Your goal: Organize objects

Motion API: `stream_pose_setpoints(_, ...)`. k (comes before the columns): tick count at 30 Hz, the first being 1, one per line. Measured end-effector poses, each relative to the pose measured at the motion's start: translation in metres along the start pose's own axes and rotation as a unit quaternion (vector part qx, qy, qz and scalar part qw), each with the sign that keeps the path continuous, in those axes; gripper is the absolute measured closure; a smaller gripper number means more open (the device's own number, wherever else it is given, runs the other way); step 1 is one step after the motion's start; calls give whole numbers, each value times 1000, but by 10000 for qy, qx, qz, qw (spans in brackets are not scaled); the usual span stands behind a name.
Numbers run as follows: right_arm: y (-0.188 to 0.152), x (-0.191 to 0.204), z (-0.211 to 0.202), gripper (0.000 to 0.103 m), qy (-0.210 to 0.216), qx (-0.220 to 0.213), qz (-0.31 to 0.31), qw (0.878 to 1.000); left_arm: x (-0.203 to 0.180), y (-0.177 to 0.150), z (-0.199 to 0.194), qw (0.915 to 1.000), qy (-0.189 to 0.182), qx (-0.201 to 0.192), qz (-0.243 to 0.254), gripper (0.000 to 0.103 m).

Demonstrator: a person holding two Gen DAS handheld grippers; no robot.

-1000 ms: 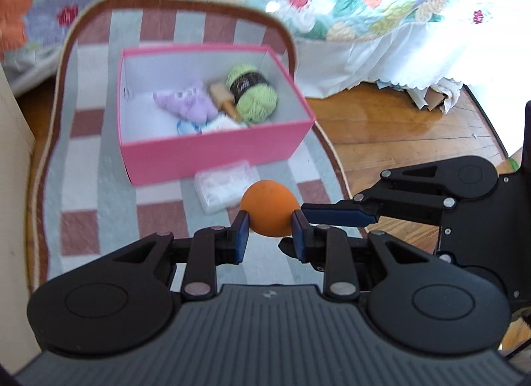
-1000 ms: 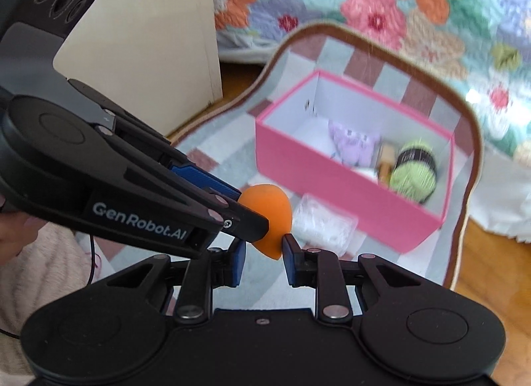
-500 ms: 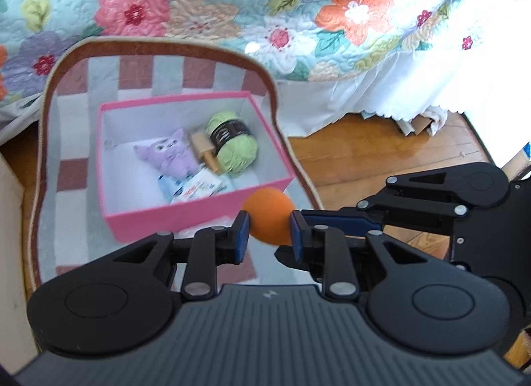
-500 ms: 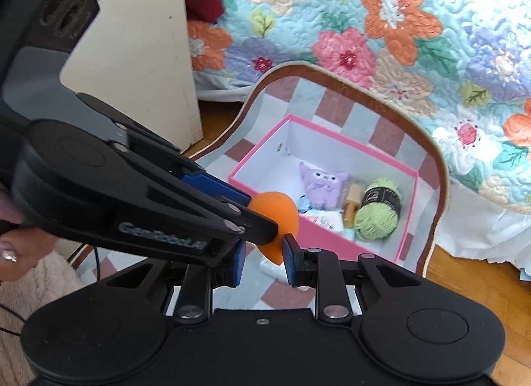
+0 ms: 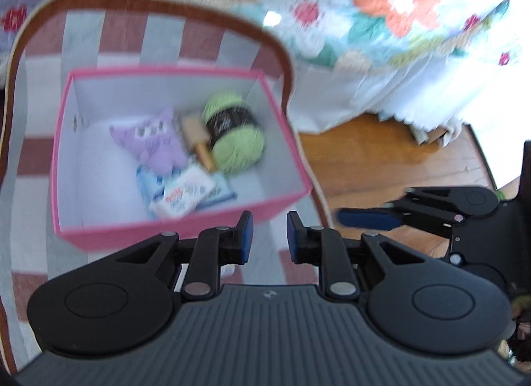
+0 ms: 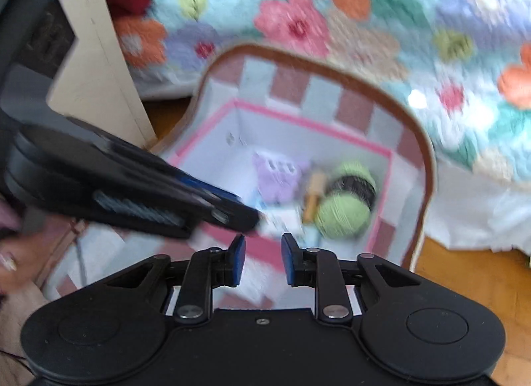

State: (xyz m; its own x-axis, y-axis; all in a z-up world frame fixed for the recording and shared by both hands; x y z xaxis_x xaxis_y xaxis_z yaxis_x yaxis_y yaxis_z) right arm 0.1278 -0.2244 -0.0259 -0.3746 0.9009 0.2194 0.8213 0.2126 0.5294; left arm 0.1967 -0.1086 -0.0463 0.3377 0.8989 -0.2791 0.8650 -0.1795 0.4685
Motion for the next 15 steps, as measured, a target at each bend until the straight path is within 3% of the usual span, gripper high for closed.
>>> stream_pose_setpoints(5,-89,-43,7,55,-157,596,1092,9921,-2,-40,29,9986,7,524,96,83)
stream_pose_setpoints(8,-125,-50,-2,55,-171,646,1488,9866,-17,-61,41,9970,-26,721,296,83)
stream_pose_setpoints(11,-137,-44,-15,55,-182,557,1521,9866,-28,-75,46,9960,-38,798,392,83)
stream_pose_setpoints(15,-126,-33,-23,54,-41,257,1257,9917,-29,-85,34,9972,290,500,469,83)
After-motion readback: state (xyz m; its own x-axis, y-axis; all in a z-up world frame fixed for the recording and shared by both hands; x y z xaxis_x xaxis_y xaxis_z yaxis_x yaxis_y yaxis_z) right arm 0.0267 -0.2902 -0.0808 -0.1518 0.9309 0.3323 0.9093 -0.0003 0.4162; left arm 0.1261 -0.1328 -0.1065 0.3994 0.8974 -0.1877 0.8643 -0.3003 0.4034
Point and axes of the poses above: each gripper's, at about its wrist camera, not at the fingertips, and z roughly the way its jaws point, x to its left, y to its top, the point moved 1 cm from there along z, roughly the way its jaws point, and after that the axes turned 11 degrees about y, right-handed, at the moved point
